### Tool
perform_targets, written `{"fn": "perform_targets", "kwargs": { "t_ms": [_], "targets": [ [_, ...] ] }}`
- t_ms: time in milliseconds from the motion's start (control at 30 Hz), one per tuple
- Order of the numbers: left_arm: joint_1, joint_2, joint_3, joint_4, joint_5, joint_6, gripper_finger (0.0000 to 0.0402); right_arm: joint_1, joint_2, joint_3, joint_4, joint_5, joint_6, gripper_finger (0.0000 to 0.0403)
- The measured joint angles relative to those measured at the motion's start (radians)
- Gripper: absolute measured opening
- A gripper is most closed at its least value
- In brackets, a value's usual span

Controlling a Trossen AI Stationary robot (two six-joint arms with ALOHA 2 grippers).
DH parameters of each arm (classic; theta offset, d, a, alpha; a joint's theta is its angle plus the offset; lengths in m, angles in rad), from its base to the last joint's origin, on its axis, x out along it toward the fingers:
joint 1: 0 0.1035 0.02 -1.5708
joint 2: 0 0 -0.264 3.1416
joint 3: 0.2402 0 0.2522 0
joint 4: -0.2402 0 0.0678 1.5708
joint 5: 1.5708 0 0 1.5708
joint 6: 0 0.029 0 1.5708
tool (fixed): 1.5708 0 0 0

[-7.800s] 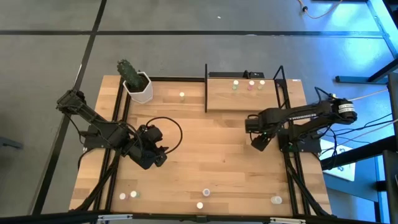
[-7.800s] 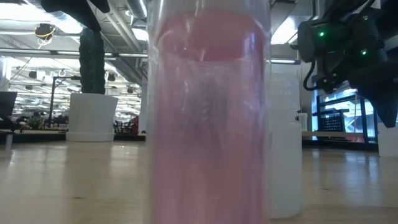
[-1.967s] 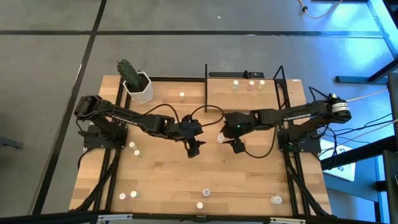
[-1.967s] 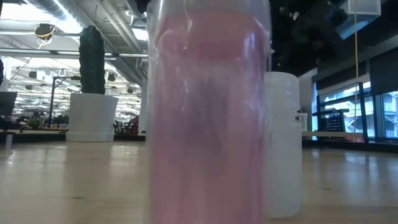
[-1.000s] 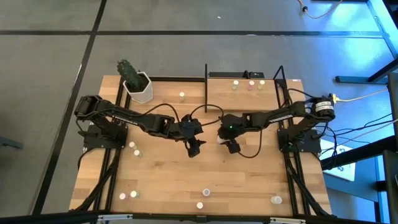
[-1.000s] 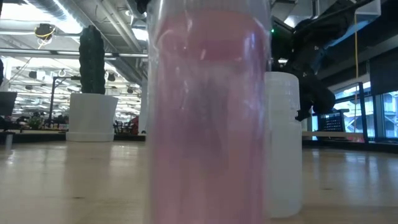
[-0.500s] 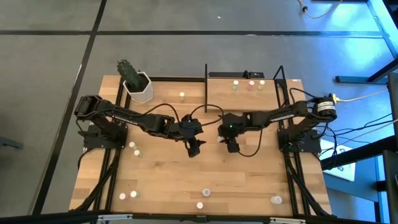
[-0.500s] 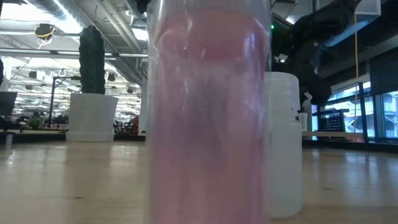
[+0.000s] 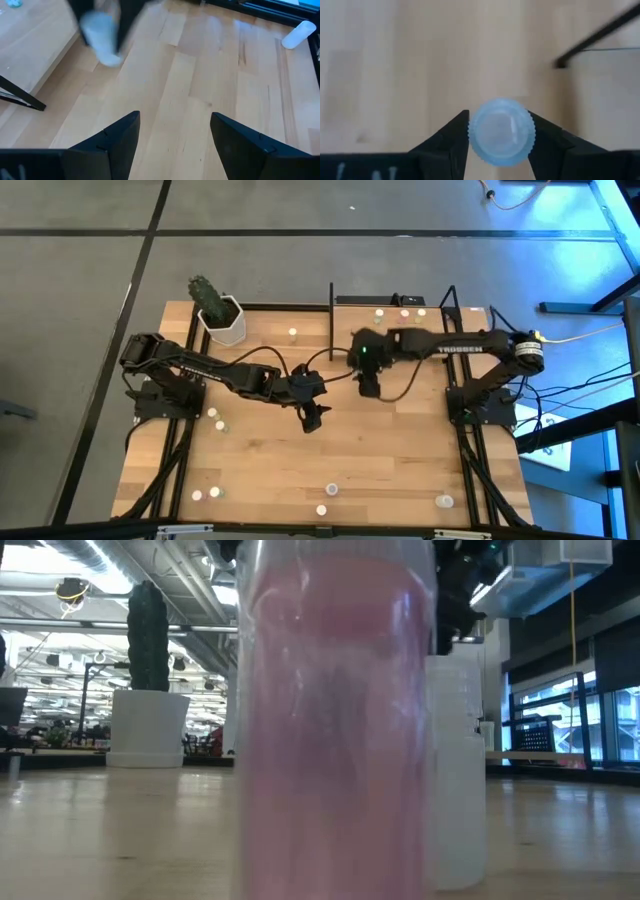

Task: Pick and place medicine bottles onto shelf by color
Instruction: Put the top transparent pill bottle on the shelf

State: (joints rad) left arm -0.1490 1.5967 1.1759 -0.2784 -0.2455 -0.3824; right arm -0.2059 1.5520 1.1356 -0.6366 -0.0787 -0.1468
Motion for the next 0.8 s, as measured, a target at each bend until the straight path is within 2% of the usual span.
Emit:
{"fn": "perform_targets", "kwargs": {
  "t_ms": [200,433,800],
  "targets": [
    [0.0,0.0,0.0,0.001,0.0,0.0,0.0236,-0.158,0.0,0.097,-0.04,0.001,-0.067,0.0165],
    [0.0,0.0,0.0,0.004,0.0,-0.001,0.0236,-0.342,0.007,0.11,0.018,0.002,-0.068,0.0165],
    [0.002,0.0,0.0,0.004,-0.027,-0.004,0.0236,-0.412,0.117,0.11,0.19,-0.001,-0.129,0.0166]
  ]
}}
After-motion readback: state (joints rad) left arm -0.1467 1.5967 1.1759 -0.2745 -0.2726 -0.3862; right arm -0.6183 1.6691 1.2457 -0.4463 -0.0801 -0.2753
